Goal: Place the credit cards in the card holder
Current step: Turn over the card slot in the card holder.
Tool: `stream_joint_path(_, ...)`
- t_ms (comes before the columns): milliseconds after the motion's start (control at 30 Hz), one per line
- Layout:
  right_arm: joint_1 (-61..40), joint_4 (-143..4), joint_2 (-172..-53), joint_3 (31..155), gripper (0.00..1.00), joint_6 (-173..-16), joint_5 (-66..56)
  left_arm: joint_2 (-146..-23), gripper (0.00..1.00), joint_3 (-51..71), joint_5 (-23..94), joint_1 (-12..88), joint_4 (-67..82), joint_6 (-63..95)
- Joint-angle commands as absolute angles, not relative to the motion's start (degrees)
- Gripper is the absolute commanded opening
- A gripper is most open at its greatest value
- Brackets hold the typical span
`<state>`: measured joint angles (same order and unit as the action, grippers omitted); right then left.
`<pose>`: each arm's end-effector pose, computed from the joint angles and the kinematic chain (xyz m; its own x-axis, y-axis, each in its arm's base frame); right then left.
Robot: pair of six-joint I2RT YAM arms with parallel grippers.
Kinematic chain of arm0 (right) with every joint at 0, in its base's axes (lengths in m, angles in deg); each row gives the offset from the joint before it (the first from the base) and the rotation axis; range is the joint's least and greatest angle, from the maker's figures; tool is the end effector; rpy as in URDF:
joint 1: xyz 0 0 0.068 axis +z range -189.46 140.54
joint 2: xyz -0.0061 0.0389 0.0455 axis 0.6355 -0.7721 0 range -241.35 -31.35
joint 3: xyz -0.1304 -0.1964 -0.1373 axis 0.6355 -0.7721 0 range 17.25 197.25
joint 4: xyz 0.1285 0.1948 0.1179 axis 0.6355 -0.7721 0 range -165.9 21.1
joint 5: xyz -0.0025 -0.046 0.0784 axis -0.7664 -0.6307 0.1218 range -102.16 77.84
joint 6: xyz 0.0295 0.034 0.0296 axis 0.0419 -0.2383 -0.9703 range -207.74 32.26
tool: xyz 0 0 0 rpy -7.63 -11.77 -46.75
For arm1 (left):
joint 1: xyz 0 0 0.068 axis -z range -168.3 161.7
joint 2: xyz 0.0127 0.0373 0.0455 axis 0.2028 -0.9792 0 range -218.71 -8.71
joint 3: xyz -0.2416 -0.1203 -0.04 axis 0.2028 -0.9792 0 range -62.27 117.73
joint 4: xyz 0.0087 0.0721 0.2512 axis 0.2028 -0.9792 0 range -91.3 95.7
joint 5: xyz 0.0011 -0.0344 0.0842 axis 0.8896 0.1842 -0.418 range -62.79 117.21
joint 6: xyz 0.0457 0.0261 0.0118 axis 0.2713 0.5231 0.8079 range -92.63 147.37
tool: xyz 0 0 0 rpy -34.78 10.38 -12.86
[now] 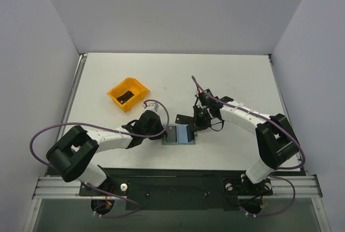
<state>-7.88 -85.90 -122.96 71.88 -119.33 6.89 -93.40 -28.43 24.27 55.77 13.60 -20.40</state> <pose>0.2688 0.1788 0.1909 -0.9319 0.0084 -0.3626 -0.2000 0.8222 0.5329 0.2004 -0.1913 0.1496 -0.8233 -0.2323 -0.5179 0.0863 0.8507 -0.5186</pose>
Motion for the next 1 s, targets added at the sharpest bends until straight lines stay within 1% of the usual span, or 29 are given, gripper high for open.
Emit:
stream_joint_path(0,-6.9,-86.8,-124.7,73.0,0.0,-119.5,5.4,-94.6,0.0,-29.8,24.7,55.4,17.7,-21.8)
stream_joint_path(400,-6.1,-82.0,-127.4,71.0,0.0,-121.9,7.9,-93.8,0.0,-30.8,24.5,55.5,17.0,-22.5)
stream_joint_path(733,-6.3,-77.5,-128.5,68.9,0.0,-123.4,10.3,-85.7,0.0,-23.5,19.6,55.5,6.5,-18.4)
stream_joint_path(867,-6.3,-77.1,-128.6,68.6,0.0,-123.6,10.3,-85.4,0.0,-21.0,21.8,56.3,8.3,-16.1)
stream_joint_path(967,-6.3,-76.6,-128.9,68.5,0.0,-123.7,10.3,-88.7,0.0,-19.5,23.8,58.4,11.9,-14.5)
